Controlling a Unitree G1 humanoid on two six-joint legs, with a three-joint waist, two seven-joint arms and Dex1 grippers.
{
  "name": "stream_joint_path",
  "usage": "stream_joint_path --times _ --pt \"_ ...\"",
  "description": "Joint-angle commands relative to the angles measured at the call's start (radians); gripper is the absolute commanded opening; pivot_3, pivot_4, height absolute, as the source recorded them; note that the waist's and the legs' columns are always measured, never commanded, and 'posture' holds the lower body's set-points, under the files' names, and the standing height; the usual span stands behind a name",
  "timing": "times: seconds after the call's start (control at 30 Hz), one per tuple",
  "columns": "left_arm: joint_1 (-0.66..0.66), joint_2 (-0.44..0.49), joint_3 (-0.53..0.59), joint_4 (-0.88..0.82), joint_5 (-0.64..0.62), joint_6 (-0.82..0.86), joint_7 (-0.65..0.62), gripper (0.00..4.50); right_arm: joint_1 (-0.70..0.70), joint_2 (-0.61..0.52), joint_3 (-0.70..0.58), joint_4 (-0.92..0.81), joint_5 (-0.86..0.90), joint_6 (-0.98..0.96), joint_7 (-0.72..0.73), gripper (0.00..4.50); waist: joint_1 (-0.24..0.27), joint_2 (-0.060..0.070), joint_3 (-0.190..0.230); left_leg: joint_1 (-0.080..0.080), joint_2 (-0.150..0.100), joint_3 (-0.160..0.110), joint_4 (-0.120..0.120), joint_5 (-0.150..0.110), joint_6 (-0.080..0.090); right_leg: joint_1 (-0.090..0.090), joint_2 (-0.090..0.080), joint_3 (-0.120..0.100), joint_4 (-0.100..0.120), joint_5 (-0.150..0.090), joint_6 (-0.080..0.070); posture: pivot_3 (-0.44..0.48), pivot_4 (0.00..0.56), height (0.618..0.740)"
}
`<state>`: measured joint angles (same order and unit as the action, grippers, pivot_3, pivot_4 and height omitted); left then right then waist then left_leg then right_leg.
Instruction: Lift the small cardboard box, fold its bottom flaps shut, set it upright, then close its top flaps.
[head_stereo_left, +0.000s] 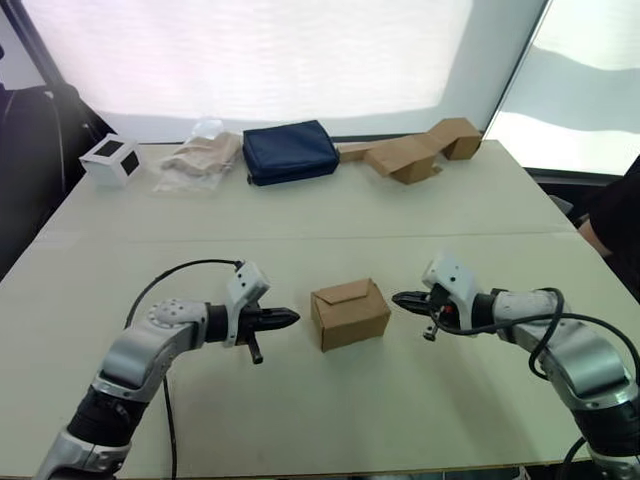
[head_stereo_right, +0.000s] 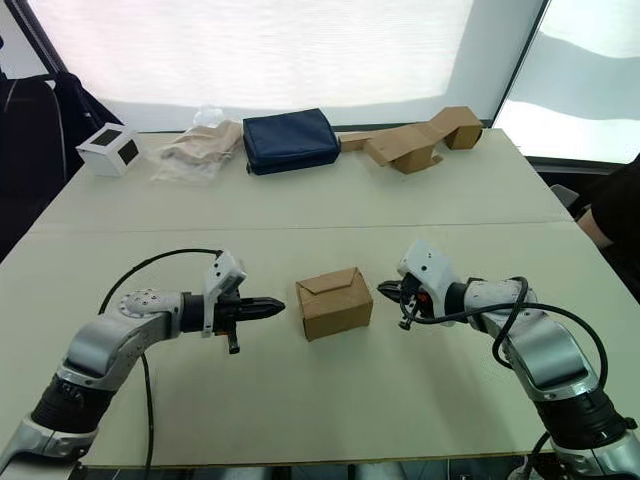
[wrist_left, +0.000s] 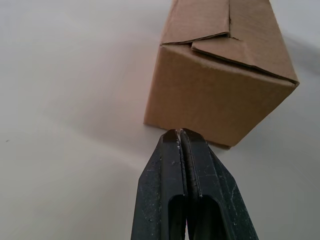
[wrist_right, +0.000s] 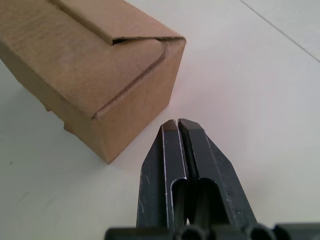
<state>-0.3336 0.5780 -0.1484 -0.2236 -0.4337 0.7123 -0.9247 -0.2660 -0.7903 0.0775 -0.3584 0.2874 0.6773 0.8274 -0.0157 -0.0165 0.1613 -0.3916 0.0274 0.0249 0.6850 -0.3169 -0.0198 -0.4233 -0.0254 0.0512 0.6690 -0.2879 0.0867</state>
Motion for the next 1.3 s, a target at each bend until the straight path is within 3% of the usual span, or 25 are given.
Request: stream_joint_path --times 0.03,0.37,0.63,0.8,0.93,1.1,1.3 --pt "-0.017 -0.019 -0.030 -0.012 0.016 -0.026 0.008 0.04 0.012 0.010 0.001 -0.018 0.002 -0.014 -0.001 0.00 0.002 0.000 0.000 0.000 0.000 0.000 0.000 0.000 0.000 0.000 0.000 0.000 0.000 0.000 0.000 0.000 0.150 0.740" --pt "-0.040 -0.035 -0.046 0.021 0.037 -0.054 0.005 0.04 0.066 0.019 0.006 -0.151 0.129 0.094 0.054 0.00 0.004 0.000 0.000 0.000 0.000 0.000 0.000 0.000 0.000 0.000 0.000 0.000 0.000 0.000 0.000 0.000 0.150 0.740" --pt "-0.026 -0.005 -0.017 0.009 0.010 -0.022 -0.017 0.04 0.057 0.007 -0.005 -0.125 0.101 0.082 0.040 0.00 0.002 0.000 0.000 0.000 0.000 0.000 0.000 0.000 0.000 0.000 0.000 0.000 0.000 0.000 0.000 0.000 0.150 0.740" --pt "0.029 0.050 0.115 -0.030 -0.094 -0.002 -0.062 0.04 0.081 -0.046 -0.083 -0.104 0.113 0.060 0.062 0.00 0.001 0.000 0.000 0.000 0.000 0.000 0.000 0.000 0.000 0.000 0.000 0.000 0.000 0.000 0.000 0.000 0.150 0.740" --pt "0.137 0.152 0.188 -0.068 -0.120 0.020 -0.089 0.04 0.195 -0.083 -0.178 -0.105 0.146 0.046 0.093 0.00 0.002 0.000 0.000 0.000 0.000 0.000 -0.001 0.000 0.000 0.000 0.000 0.000 -0.001 0.000 0.000 0.000 0.150 0.740" --pt "0.257 0.206 0.307 -0.138 -0.217 0.064 -0.100 0.04 0.332 -0.108 -0.283 -0.113 0.193 0.061 0.130 0.00 0.004 0.000 0.000 0.000 0.000 0.000 -0.001 0.000 0.000 0.002 -0.001 0.000 -0.002 0.000 0.000 0.000 0.150 0.740" --pt "0.304 0.211 0.329 -0.167 -0.260 0.092 -0.073 0.04 0.339 -0.091 -0.338 -0.037 0.241 0.068 0.134 0.00 0.003 0.000 0.000 0.003 0.000 -0.001 -0.001 0.000 0.000 0.006 -0.001 0.000 -0.003 0.000 0.000 0.000 0.150 0.740"
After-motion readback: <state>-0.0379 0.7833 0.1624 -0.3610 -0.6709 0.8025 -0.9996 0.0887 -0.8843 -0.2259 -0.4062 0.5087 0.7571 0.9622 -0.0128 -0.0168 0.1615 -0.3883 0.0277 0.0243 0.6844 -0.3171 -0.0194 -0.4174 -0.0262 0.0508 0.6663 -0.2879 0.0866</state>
